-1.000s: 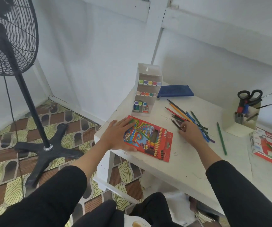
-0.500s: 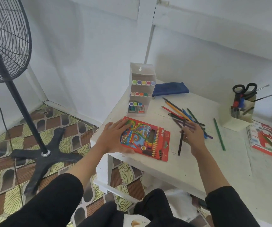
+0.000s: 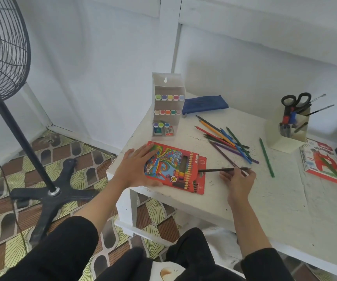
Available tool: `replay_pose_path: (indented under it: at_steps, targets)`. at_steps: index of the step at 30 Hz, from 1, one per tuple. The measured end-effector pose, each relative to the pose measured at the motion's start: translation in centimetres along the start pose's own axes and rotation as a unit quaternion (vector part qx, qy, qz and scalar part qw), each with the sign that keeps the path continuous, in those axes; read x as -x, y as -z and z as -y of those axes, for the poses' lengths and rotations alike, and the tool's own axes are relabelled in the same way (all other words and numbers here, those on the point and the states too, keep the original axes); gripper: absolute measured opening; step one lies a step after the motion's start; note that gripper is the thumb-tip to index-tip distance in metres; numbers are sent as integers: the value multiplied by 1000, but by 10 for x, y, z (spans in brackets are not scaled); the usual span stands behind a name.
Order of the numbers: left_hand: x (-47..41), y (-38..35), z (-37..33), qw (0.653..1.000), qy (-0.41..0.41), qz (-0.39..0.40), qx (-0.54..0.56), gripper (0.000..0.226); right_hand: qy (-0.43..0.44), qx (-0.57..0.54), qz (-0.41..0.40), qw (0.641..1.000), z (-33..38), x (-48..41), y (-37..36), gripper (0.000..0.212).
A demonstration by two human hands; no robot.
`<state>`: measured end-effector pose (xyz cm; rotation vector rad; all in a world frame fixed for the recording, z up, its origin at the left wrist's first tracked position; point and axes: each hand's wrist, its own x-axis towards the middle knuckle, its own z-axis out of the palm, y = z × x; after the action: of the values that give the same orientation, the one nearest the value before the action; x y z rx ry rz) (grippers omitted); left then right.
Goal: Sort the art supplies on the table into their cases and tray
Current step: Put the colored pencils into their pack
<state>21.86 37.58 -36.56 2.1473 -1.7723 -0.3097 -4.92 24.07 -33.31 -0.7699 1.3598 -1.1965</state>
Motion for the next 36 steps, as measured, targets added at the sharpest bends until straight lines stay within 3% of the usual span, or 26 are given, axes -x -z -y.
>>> replay_pose_path:
  at_steps: [5,10,16,20,25,29,36]
  targets:
    - [-1,-1,1,1000,1,1,-1,124,36,129,82,988,1,4,-4,13]
    - [-1,-2,1,1000,1,1,-1,123,114,354,242,896,1,2,-2,4]
    - [-1,-1,1,1000,2,4,-5,125,169,482,266,818,-15,10,-14,11]
    - [-2,-2,1,1000,5,6,-8,126,181,414,272,850,-18,9,-2,25]
    - [-2,-1,0,1000,6,11,-12,127,175,358,233,887,-17,10,2,26]
    - [-1,0,0,1000,4,3,-8,127,187,379,254,870,-23,19,-8,27]
    - [-1,0,-1,1000,-4,13,-24,128,176,324,289,884,-26,14,3,31]
